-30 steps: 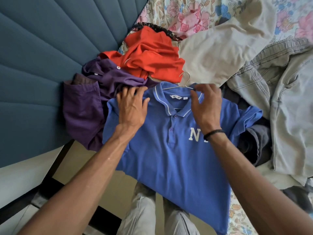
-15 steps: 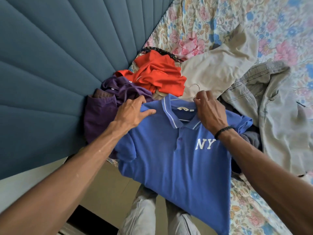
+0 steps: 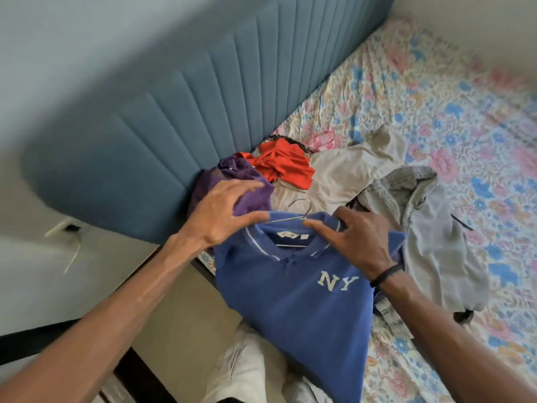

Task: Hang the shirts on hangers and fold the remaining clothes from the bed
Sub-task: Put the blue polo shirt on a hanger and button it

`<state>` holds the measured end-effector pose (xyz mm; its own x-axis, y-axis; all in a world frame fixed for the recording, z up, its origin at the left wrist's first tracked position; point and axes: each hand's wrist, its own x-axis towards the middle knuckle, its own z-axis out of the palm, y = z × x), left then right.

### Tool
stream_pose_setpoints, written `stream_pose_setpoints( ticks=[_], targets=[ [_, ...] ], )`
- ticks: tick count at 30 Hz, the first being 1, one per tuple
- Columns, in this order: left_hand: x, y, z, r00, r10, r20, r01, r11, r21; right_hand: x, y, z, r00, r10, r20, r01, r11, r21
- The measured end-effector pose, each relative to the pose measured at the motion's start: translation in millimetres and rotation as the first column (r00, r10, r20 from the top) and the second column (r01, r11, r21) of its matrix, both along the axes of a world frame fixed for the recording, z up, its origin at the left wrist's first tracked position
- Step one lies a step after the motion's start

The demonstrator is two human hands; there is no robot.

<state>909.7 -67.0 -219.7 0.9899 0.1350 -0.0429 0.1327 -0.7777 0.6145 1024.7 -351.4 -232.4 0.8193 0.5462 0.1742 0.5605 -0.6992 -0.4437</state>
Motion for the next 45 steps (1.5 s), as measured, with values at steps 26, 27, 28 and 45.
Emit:
stream_pose_setpoints(
  ticks=[26,27,28,45],
  targets=[
    [-138,-82,434,0.799,0.134,0.586,-0.083,0.990,-0.113,-38,3,365,0.476,0.352,0.806,-0.677,0.731,0.081],
    [-142,-79,447,0.790,0.137,0.598,-0.084,0.990,-0.114,-41,6,375,0.464,0.339,0.818,-0.685,0.723,0.089],
    [-145,-76,455,0.785,0.137,0.605,-0.078,0.989,-0.123,-42,10,381,0.456,0.332,0.826,-0.689,0.719,0.091],
    [-326,6,560,0.618,0.467,0.633,-0.663,0.742,0.101,-104,161,554,0.256,0.181,0.950,-0.818,0.565,0.112]
  ],
)
